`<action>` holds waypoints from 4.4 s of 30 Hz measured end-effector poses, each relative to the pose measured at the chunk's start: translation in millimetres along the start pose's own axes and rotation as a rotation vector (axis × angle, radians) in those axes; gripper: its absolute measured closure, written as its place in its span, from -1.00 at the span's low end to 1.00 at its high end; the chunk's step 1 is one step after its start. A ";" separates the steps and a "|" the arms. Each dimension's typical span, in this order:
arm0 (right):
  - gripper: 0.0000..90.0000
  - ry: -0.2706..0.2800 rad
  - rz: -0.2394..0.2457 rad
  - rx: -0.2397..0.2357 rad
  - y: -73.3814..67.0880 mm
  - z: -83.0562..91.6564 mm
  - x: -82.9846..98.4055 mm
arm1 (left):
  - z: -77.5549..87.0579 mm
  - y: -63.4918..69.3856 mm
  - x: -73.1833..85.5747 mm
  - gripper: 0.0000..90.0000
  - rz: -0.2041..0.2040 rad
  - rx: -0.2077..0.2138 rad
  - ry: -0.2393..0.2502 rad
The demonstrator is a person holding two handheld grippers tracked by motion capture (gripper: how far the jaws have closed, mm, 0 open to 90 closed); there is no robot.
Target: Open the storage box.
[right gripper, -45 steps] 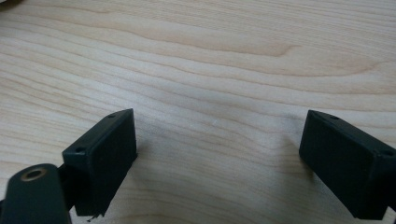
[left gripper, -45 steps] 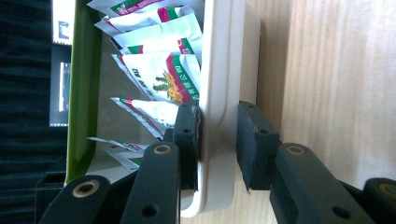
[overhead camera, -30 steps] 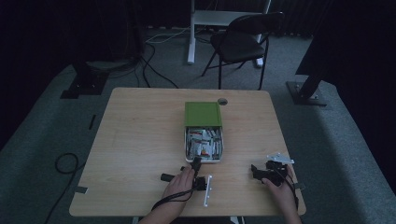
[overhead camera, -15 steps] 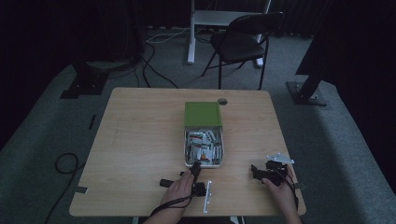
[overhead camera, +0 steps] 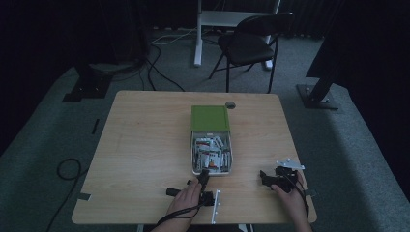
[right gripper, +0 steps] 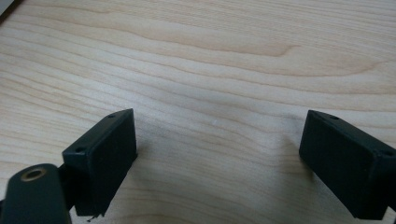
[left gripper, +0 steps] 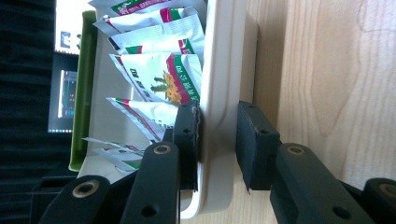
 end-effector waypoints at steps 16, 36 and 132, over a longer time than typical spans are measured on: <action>-0.76 0.000 0.001 0.000 0.1 0.0 0.0 | 6.8 1.7 0.2 0.52 0.041 0.017 0.039; -0.76 0.000 0.001 0.000 0.1 -0.1 0.0 | 34.7 -17.7 -1.7 0.47 0.409 0.212 0.170; -0.76 0.000 0.004 -0.004 0.3 -0.4 -0.4 | 45.9 -26.9 254.4 -0.64 1.362 0.315 -0.231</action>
Point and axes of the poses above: each handheld gripper's, and its own axes: z roughly backward along the jaws, x roughly out of its underside, y roughly to its right, the point moved 8 cm from there along -z, roughly forward along the jaws, and after that the axes turned 3 degrees about z, right-handed, at the moved point
